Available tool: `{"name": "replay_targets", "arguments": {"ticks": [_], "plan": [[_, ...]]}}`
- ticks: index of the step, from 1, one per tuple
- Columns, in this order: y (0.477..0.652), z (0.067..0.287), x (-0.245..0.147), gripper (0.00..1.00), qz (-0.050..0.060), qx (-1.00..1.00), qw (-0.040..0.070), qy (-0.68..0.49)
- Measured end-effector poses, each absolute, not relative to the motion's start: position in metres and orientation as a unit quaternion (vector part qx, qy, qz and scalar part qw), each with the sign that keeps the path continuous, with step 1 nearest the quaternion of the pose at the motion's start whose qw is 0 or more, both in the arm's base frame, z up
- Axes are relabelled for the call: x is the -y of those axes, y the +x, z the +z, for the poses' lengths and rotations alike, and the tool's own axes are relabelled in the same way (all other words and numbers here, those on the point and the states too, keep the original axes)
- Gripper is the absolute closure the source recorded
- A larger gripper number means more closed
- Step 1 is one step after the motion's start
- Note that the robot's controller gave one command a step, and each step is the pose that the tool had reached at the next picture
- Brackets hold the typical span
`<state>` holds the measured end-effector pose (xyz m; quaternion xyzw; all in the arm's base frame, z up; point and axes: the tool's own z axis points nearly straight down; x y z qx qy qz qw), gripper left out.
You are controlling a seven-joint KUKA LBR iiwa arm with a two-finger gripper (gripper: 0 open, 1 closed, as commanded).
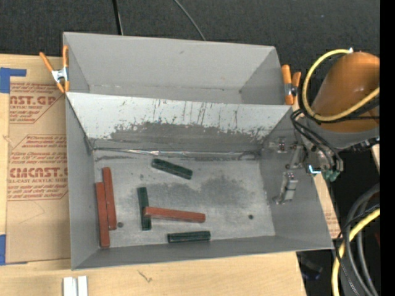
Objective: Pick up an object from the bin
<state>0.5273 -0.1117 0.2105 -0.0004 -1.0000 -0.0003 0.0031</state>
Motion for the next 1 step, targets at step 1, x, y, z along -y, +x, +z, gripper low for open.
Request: {"name": "replay_targets", "arguments": {"ticks": [1], "plan": [[0.5291,0.2151,0.1108,1.00,0.000,1.000,-0.001,0.001]]}}
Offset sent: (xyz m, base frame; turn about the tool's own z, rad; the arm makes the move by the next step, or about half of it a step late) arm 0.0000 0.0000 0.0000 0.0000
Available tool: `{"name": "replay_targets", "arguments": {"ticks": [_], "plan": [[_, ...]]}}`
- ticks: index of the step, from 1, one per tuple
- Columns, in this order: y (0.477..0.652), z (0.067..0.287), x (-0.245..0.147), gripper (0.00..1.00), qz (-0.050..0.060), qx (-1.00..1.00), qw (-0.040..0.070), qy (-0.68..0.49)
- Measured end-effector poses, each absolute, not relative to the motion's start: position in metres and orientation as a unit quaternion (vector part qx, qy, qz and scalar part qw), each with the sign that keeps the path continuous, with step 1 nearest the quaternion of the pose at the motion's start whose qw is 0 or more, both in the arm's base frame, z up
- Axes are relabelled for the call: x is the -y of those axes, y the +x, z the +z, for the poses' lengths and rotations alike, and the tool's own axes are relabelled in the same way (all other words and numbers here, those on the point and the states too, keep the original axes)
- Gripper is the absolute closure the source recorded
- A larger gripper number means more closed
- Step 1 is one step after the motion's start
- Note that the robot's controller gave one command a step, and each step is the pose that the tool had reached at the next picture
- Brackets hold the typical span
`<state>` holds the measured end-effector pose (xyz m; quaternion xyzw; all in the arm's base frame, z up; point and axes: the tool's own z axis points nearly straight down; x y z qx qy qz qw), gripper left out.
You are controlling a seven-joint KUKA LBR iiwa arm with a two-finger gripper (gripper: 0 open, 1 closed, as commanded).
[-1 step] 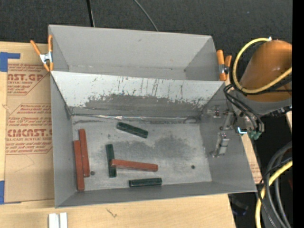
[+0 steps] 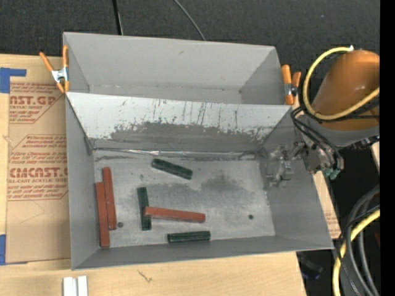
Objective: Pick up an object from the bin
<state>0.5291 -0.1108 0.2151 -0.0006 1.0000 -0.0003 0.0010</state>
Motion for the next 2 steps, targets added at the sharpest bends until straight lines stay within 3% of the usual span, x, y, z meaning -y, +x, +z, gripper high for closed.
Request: {"name": "replay_targets", "arguments": {"ticks": [1,2], "plan": [[0.5291,0.2151,0.1107,0.00,0.000,-1.000,0.001,-0.001],[0.5292,0.2151,0.1106,0.00,0.000,-1.000,0.001,-0.001]]}}
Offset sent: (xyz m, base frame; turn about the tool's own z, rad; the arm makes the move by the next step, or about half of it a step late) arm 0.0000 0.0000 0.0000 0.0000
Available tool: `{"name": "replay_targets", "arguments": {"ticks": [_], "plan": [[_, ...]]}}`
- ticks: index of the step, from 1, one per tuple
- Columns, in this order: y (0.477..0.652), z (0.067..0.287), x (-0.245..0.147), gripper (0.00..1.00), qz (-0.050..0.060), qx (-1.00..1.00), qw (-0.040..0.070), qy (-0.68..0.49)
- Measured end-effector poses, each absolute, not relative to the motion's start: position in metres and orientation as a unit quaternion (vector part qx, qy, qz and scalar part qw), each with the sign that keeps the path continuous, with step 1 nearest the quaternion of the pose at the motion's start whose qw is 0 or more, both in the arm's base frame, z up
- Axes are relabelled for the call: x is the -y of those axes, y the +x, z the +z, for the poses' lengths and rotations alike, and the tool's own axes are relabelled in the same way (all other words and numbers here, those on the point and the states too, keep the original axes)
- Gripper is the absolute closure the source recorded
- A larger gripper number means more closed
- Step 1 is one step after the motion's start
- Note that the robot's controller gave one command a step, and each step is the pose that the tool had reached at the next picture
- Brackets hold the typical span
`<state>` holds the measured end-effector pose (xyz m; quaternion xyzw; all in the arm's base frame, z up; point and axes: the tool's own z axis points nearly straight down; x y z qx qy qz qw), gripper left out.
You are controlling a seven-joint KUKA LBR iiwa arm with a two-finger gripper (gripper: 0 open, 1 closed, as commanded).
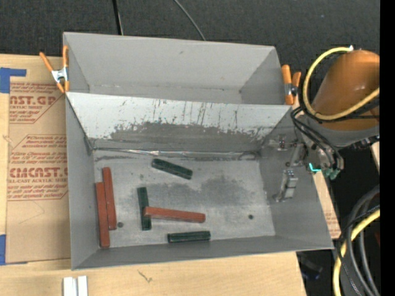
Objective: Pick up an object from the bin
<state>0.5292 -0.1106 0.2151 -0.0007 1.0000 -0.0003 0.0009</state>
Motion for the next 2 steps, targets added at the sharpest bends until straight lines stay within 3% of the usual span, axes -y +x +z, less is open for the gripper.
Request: {"name": "replay_targets", "arguments": {"ticks": [2], "plan": [[0.5292,0.2151,0.1106,0.00,0.000,-1.000,0.001,-0.001]]}}
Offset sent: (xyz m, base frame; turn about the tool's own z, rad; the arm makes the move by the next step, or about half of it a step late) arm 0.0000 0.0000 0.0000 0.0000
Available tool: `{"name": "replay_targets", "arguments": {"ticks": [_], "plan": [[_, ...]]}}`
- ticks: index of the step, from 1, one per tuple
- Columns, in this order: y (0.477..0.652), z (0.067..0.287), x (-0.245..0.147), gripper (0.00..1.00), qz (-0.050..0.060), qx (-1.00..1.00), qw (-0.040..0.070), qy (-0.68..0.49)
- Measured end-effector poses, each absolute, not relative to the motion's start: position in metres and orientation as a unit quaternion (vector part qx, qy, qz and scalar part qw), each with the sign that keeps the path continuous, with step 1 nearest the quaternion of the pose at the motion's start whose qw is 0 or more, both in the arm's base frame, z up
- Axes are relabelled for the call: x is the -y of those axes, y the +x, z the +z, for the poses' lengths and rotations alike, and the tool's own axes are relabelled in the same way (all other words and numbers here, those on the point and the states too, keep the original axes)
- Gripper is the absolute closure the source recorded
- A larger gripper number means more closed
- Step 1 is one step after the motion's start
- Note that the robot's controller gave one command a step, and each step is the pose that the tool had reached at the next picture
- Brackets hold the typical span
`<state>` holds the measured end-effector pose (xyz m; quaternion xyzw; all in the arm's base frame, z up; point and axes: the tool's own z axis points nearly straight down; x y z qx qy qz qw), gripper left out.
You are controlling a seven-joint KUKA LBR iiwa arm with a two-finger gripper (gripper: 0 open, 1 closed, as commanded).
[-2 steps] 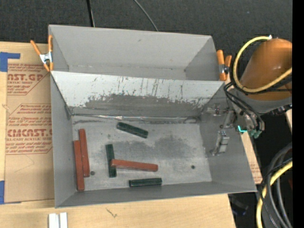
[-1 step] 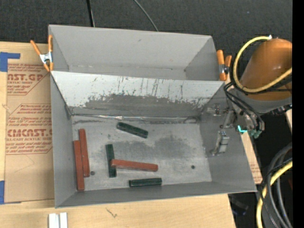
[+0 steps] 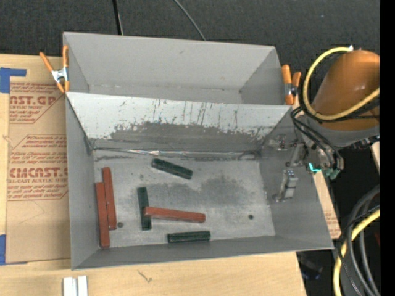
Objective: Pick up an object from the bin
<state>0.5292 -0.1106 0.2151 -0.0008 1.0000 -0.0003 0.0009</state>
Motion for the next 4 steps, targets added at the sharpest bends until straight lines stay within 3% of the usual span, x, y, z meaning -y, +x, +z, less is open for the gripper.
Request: {"name": "replay_targets", "arguments": {"ticks": [2,3,4], "plan": [[0.529,0.215,0.111,0.00,0.000,-1.000,0.001,-0.001],[0.515,0.194,0.118,0.00,0.000,-0.999,0.004,-0.035],[0.494,0.166,0.128,0.00,0.001,-0.998,-0.002,-0.069]]}}
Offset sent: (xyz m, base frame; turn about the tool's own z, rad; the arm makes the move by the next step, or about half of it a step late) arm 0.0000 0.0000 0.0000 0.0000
